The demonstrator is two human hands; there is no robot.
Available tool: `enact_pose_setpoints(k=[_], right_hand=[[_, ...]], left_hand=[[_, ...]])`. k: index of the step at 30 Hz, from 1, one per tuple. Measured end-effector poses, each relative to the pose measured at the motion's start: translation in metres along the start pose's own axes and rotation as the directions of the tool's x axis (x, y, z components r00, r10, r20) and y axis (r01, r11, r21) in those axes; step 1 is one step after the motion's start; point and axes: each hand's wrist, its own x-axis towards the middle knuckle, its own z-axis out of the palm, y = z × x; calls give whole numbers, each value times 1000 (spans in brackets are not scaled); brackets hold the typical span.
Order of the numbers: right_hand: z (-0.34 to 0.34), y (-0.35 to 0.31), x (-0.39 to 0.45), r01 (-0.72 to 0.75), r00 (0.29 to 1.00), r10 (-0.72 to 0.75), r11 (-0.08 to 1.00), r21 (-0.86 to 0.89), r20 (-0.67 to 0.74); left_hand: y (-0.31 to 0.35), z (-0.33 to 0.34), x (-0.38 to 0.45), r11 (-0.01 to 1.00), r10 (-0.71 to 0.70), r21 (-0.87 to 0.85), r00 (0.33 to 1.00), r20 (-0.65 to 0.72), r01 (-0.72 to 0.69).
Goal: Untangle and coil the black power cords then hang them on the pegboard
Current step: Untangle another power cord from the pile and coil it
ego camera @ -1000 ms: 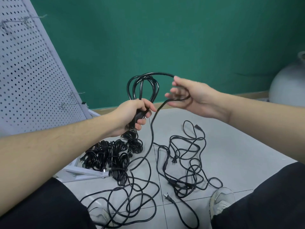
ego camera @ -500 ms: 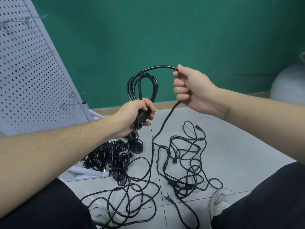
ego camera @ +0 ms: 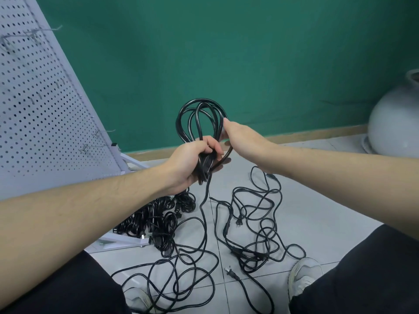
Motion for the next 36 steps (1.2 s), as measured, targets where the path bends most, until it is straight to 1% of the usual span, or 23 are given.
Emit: enact_pose_setpoints(k=[3,5,8,9,10,11,12,13,14,15,18,19,21,23,25,28,31,33,35,36], right_hand=[[0,4,-2,-8,999,10,999,-53,41],[6,9,-3,-13,998,17,998,-65,65],[11,14,0,-16,999,15,1000,14,33],[10,13,2,-23,999,21,996,84,33],[8,11,2,-35,998,25,978,206,53],[5,8,4,-55,996,24,934,352,91],[3,4,4,-83,991,18,866,492,135],[0,2,5,-112,986,14,801,588,167],[-3,0,6,-127,983,9,762,635,186],[-6,0,8,-132,980,3,757,640,199],[-16,-2,8,-120,968,-22,835,536,251],[-18,-1,8,-106,970,-24,852,513,240],[-20,0,9,-51,984,-37,878,475,175],[-19,1,9,3,992,-58,900,436,113],[-17,2,8,75,993,-104,919,386,56],[-14,4,6,169,985,-170,945,279,-20],[-10,4,5,197,980,-188,941,274,-60],[-10,2,4,218,975,-199,942,254,-99],[-9,-2,4,186,982,-168,940,287,-84],[-8,-4,3,127,992,-118,925,358,-45]], left_hand=[[5,1,-2,996,-63,-66,998,31,65],[9,-1,-5,994,-110,-19,993,48,111],[10,-2,-6,989,-130,75,989,73,124],[10,-3,-6,988,-124,95,990,61,117],[10,-3,-5,988,-116,111,992,47,111],[10,-3,-4,985,-112,136,993,39,106],[10,-3,-4,978,-120,176,992,48,110],[10,-3,-5,966,-141,226,988,68,123],[8,-1,-7,953,-168,272,981,93,137],[6,0,-8,942,-192,300,974,116,150],[4,1,-12,934,-226,316,960,168,165],[4,1,-12,937,-224,308,958,177,162],[6,0,-13,946,-222,280,953,205,161],[10,2,-17,951,-236,264,932,274,163],[13,4,-20,940,-255,304,914,315,157],[14,8,-21,908,-264,398,917,298,132],[16,7,-20,879,-240,469,929,283,84],[17,6,-20,881,-211,469,942,263,66],[17,6,-21,890,-160,452,966,201,53],[17,6,-22,906,-135,420,975,176,50]])
